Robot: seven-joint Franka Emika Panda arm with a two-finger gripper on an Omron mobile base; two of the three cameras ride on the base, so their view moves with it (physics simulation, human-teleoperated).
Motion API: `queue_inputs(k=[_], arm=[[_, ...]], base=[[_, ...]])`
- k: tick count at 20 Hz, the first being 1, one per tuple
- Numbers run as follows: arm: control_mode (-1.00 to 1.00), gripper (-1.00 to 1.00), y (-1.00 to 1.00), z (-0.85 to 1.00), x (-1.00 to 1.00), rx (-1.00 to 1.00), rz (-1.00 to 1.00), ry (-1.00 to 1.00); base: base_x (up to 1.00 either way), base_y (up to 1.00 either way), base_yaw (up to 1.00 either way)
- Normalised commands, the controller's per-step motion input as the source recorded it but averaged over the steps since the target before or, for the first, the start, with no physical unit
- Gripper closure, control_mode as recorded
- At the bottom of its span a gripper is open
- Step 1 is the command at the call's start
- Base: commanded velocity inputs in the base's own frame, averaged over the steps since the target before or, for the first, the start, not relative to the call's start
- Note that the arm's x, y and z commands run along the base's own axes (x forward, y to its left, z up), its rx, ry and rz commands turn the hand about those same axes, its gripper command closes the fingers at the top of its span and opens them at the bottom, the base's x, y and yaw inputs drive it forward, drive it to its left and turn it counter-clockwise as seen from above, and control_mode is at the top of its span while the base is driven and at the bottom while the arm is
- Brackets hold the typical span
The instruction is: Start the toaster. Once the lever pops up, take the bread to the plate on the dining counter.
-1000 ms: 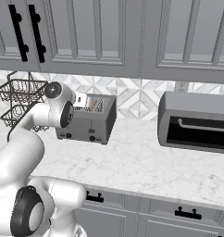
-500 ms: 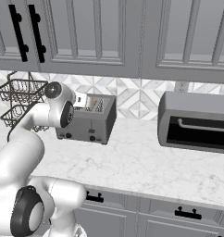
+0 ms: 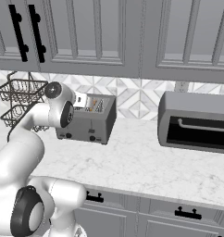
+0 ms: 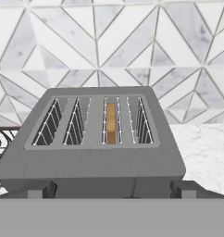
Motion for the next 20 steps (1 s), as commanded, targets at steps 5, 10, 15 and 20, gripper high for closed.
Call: queue_inputs(k=[5, 10, 15, 20], arm=[[-1.00, -1.00, 0.00, 0.00, 0.00, 0.00, 0.00, 0.00], [-1.00, -1.00, 0.00, 0.00, 0.00, 0.00, 0.00, 0.00], [-1.00, -1.00, 0.00, 0.00, 0.00, 0.00, 0.00, 0.00], [-1.00, -1.00, 0.00, 0.00, 0.00, 0.00, 0.00, 0.00]], base=[[0.00, 0.00, 0.00], [0.00, 0.00, 0.00], [0.00, 0.00, 0.00], [0.00, 0.00, 0.00]])
